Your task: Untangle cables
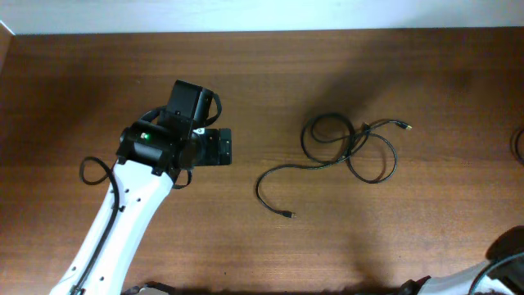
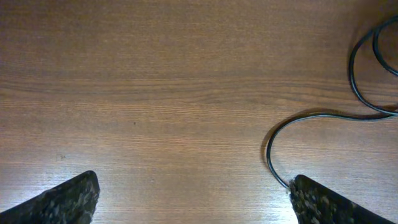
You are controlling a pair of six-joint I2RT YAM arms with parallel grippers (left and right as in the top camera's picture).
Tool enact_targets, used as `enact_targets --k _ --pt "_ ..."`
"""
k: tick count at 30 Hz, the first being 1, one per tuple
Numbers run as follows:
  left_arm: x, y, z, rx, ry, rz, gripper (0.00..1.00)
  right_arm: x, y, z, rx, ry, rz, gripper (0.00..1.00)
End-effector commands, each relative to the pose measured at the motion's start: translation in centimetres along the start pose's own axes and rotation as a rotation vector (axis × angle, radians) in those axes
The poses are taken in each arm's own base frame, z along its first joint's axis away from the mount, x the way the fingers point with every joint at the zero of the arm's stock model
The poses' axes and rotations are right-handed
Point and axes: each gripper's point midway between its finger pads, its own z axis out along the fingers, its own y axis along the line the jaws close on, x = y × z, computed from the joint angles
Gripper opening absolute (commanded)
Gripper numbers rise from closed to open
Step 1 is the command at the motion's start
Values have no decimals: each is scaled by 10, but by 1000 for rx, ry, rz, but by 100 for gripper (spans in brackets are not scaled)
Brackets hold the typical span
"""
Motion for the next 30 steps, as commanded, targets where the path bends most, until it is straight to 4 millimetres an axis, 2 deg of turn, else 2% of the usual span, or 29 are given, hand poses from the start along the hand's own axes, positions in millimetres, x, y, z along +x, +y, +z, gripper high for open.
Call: enact_targets --k 1,5,6,10,13,18,22,27,30 --pt "-2 2 -6 -2 -21 -16 99 32 73 0 -160 91 -221 98" --pt "-3 2 -6 -2 -22 -16 99 103 139 3 -279 282 -531 98" --pt "-2 2 -6 -2 -21 -16 99 126 159 0 -319 340 -624 98" --pt "-3 2 -6 -2 -22 -16 99 165 185 -9 -386 434 -751 98" --pt "-2 2 -6 -2 -21 -16 99 197 195 -6 -412 520 -782 98" --pt "-2 2 -6 -2 -21 -16 99 251 185 27 -423 630 -795 98" --pt "-2 2 -6 -2 -21 -16 99 293 160 60 -415 686 -770 98" --pt "-3 2 -6 -2 -22 -16 99 330 139 87 -404 696 -730 97" --pt "-2 2 -6 -2 -21 -16 99 341 132 95 -399 694 -716 93"
